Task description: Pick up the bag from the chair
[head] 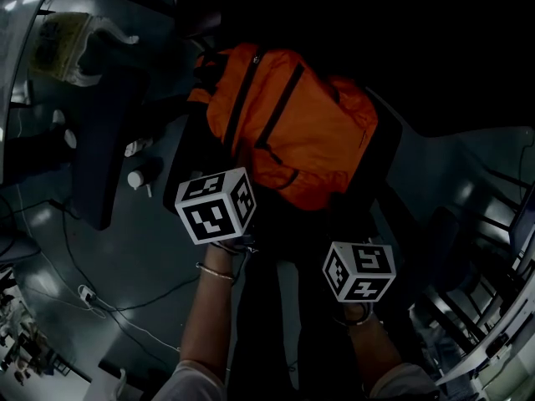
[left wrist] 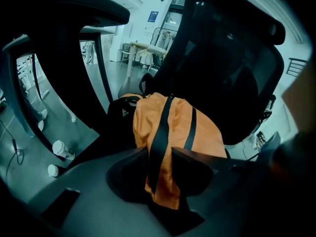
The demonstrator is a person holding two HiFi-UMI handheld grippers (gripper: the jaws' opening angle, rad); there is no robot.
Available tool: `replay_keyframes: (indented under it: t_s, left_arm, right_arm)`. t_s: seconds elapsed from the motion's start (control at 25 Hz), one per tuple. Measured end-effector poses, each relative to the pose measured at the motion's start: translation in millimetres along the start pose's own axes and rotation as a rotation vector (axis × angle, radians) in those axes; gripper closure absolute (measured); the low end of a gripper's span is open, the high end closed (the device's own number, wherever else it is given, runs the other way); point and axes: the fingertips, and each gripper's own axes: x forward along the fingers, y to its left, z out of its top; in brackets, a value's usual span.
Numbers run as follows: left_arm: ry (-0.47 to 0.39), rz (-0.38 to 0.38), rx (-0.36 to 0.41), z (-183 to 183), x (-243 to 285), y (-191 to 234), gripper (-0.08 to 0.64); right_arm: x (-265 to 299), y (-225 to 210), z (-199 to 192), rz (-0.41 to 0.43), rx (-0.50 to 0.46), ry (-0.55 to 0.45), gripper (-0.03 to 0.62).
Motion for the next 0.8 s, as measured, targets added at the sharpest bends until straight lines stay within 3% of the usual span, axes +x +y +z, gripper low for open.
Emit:
replay_keyframes:
  t_s: [0.8]
  left_arm:
    - [0.007, 0.006, 0.023, 4.4, -53.3, -34.3, 0.492]
  right_arm:
    - [-52.2, -6.6, 34.6, -0.014, 0.022, -0.097, 0.560]
